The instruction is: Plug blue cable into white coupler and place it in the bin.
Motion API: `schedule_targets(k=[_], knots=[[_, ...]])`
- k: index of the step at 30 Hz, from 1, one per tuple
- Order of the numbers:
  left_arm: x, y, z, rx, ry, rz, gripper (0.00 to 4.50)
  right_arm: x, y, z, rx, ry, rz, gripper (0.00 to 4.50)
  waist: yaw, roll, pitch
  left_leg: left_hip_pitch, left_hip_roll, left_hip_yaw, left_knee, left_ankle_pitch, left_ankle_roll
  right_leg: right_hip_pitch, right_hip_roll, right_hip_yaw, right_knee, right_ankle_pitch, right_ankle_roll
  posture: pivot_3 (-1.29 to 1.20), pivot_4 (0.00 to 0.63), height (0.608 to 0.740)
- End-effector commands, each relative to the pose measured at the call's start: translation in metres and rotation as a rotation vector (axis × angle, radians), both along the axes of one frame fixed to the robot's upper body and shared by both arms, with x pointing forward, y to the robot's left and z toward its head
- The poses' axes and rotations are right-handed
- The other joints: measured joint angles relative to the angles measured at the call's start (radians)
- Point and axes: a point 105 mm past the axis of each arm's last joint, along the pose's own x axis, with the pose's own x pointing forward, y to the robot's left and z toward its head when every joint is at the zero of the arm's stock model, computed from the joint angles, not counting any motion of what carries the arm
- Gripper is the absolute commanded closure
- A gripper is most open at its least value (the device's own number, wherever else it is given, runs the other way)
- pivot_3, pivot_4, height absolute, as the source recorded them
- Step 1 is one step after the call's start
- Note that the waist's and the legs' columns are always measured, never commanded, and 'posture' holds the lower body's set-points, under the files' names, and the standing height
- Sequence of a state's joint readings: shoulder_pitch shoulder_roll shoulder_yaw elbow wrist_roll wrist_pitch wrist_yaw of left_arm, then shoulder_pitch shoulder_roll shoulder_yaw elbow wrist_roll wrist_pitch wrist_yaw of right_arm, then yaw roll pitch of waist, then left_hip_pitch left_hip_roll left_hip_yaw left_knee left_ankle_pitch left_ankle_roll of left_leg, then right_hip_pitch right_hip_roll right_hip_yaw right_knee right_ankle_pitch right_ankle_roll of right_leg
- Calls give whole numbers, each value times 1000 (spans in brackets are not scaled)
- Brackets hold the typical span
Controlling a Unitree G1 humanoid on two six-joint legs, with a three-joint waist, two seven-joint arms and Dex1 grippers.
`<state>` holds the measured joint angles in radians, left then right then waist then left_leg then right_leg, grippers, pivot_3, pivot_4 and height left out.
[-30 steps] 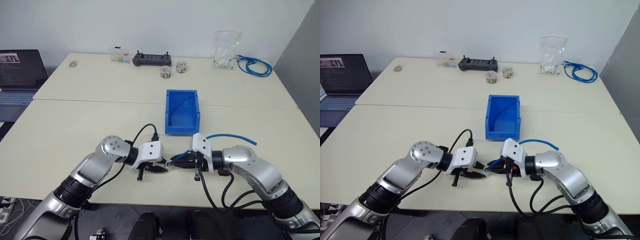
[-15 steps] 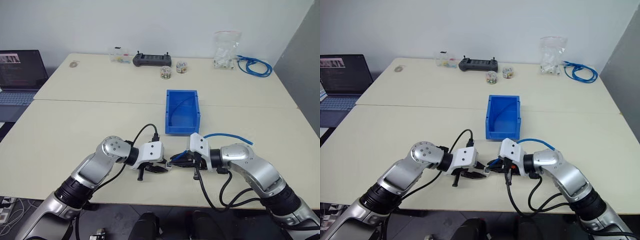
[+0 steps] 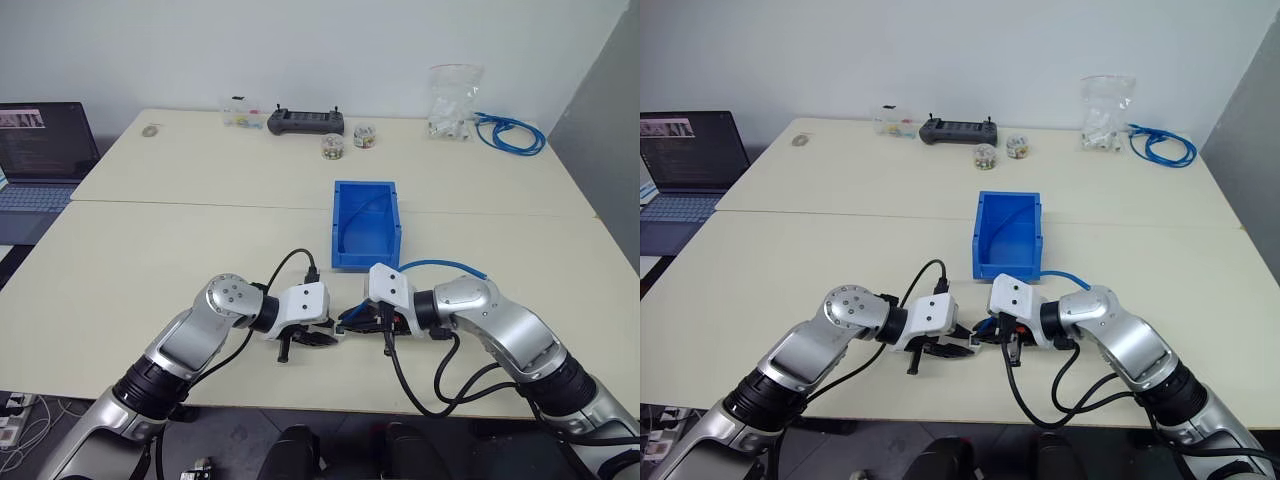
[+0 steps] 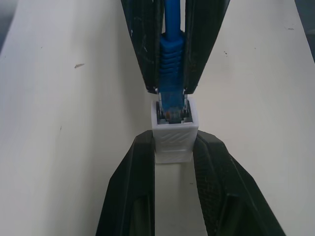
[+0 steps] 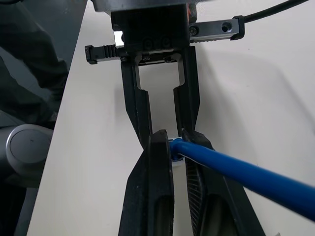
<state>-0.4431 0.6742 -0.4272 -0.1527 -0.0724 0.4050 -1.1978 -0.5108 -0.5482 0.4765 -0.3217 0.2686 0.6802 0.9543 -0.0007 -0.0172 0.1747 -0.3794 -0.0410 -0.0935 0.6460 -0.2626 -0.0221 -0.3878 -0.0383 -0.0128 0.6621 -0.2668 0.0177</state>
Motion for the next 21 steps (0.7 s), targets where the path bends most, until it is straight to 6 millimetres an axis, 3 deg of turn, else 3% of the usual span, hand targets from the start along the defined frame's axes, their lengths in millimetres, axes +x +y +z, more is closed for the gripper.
schedule_targets(k=[1,10,16,19,21], knots=[[-6,-7,-13,18,25,-6,3725,-10,14,-14,-38,66,58,4429,-1,2,-4,0,0,0,0,0,0,0,0,0,0,0,0,0,150,740],[-7,-9,-15,16,27,-2,3725,-18,14,-44,-106,181,86,4429,-3,4,-17,3,0,0,-1,0,0,2,0,0,0,0,0,0,150,740],[-4,-8,-15,14,18,23,3725,-22,7,-61,-136,215,71,4429,-4,5,-23,16,0,1,-4,-2,2,15,0,1,-3,-3,1,0,150,740],[-4,-7,-16,15,19,25,3725,-19,7,-58,-110,197,54,4429,-4,6,-25,16,0,1,-4,-2,2,15,0,1,-3,-3,1,0,150,740],[-3,-6,-16,10,7,37,3725,-9,8,-43,-54,161,23,4429,-4,7,-26,16,0,0,-4,-2,2,15,0,1,-3,-3,1,0,150,740]])
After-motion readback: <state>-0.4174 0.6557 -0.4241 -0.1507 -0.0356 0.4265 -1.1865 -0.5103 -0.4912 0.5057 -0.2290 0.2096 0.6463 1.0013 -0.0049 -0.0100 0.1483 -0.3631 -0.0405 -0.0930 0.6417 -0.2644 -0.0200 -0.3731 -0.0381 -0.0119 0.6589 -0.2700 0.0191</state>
